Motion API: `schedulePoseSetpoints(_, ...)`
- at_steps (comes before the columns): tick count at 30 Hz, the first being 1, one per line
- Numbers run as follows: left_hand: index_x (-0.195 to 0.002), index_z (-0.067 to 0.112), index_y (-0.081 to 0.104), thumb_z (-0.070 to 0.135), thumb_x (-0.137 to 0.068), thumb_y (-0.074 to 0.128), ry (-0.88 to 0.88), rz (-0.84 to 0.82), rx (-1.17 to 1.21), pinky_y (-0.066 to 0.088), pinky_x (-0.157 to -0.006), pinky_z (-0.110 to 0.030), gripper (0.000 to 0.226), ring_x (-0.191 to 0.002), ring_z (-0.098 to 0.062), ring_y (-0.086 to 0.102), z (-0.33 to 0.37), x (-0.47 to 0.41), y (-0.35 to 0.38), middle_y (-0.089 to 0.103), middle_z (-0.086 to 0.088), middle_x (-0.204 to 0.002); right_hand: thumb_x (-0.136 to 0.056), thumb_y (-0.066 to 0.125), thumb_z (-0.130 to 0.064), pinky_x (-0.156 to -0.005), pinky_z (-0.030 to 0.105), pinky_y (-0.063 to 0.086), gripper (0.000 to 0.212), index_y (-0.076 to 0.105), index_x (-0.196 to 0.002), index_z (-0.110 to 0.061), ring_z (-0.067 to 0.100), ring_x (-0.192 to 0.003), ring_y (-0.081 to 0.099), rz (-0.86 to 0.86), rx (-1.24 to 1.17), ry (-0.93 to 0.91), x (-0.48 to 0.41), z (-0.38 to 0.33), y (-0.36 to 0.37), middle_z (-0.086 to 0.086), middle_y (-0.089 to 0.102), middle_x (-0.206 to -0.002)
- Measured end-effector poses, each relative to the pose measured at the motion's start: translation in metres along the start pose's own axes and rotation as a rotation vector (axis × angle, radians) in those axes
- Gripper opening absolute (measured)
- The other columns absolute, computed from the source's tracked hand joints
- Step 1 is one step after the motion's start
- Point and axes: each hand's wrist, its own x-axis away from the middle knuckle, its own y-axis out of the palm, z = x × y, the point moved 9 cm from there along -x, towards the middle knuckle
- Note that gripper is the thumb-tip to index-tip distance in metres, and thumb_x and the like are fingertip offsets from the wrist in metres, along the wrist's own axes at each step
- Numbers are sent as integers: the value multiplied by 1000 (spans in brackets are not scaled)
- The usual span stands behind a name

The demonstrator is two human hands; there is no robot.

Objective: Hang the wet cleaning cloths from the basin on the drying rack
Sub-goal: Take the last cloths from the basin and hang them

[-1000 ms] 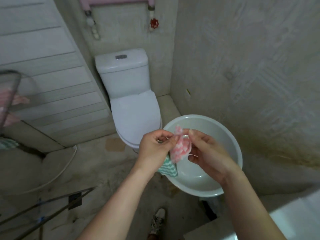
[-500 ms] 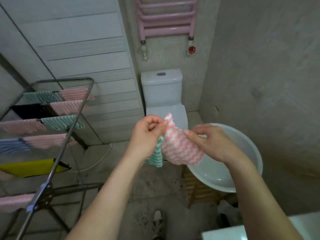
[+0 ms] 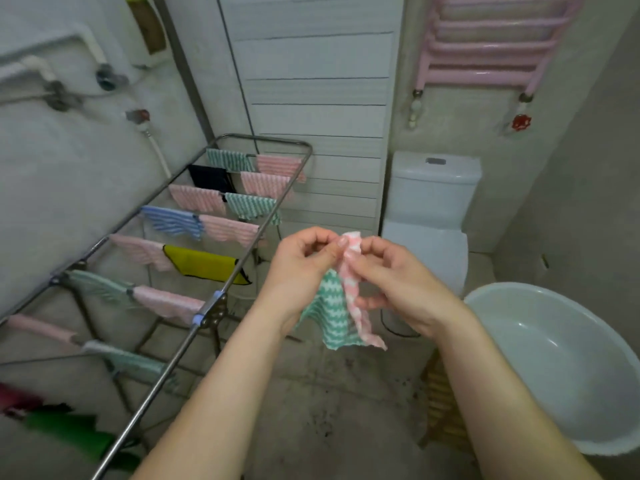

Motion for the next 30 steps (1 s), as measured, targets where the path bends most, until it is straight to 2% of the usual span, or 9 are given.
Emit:
schedulePoseSetpoints(6, -77, 14, 63, 6, -86, 63, -42, 201, -8, 42, -61, -16, 12, -70, -13, 50, 2, 30, -78, 58, -8, -76, -93, 58, -9, -46, 19, 52, 14, 68, -91, 0, 8, -54, 55, 26, -13, -26, -21, 6, 59, 9, 60, -71)
schedulePoseSetpoints(9, -81, 14, 59, -10, -79, 52, -153, 279, 237, 41, -53, -21, 25, -61, -12, 47, -3, 57, -121, 53, -1, -70, -95, 53, -5, -50, 19, 55, 18, 64, -90, 9, 12, -55, 57, 51, -24, -22, -24, 7, 97, 16, 58, -73)
schedulePoseSetpoints(12, -81, 11, 52, -11, -48, 36, -201, 208, 505, 31, -53, -27, 43, -59, -16, 39, 0, 85, -144, 45, -5, -74, -95, 48, -4, -50, 33, 58, 20, 62, -84, -13, 19, -52, 61, 106, 90, -88, -20, 6, 122, 22, 62, -70)
schedulePoseSetpoints(15, -87, 13, 55, -15, -45, 36, -168, 176, 385, 28, -55, -29, 54, -64, -16, 41, 8, 107, -161, 46, -7, -80, -88, 41, 2, -55, 48, 58, 32, 54, -81, -26, 29, -52, 61, 37, 269, -183, -11, 1, 150, 30, 60, -73)
schedulePoseSetpoints(19, -100, 15, 58, -17, -49, 45, -87, 175, 192, 37, -58, -22, 61, -76, -10, 47, 25, 136, -183, 48, -4, -83, -89, 43, 9, -57, 34, 54, 31, 54, -79, -19, 17, -55, 59, -219, 175, -193, 6, -5, 208, 12, 60, -73)
schedulePoseSetpoints(21, -101, 16, 59, -16, -53, 51, -58, 196, 147, 41, -61, -22, 59, -78, -9, 49, 33, 151, -197, 50, -4, -84, -88, 61, -3, -68, 30, 54, 18, 57, -87, -20, 8, -68, 60, -402, 200, -192, 18, -2, 235, -2, 62, -85)
schedulePoseSetpoints(23, -99, 19, 60, -14, -54, 57, -42, 271, 83, 46, -64, -22, 56, -77, -10, 52, 42, 175, -224, 52, -3, -84, -75, 77, -28, -82, 31, 50, 30, 57, -97, -26, 4, -85, 57, -543, 372, -253, 34, 2, 268, -7, 63, -101)
schedulePoseSetpoints(25, -96, 21, 63, -12, -57, 65, -54, 317, 3, 49, -67, -24, 51, -78, -13, 54, 44, 184, -234, 54, -3, -85, -63, 81, -41, -84, 34, 50, 48, 55, -100, -25, 6, -89, 59, -485, 519, -344, 39, 0, 280, -9, 64, -102)
schedulePoseSetpoints(30, -84, 23, 69, -2, -71, 76, 4, 570, -189, 51, -74, -32, 29, -79, -13, 60, 62, 235, -285, 67, 4, -80, -78, 74, -25, -89, 35, 51, 30, 69, -108, -25, 11, -106, 63, -425, 605, -509, 60, -3, 339, -11, 71, -104)
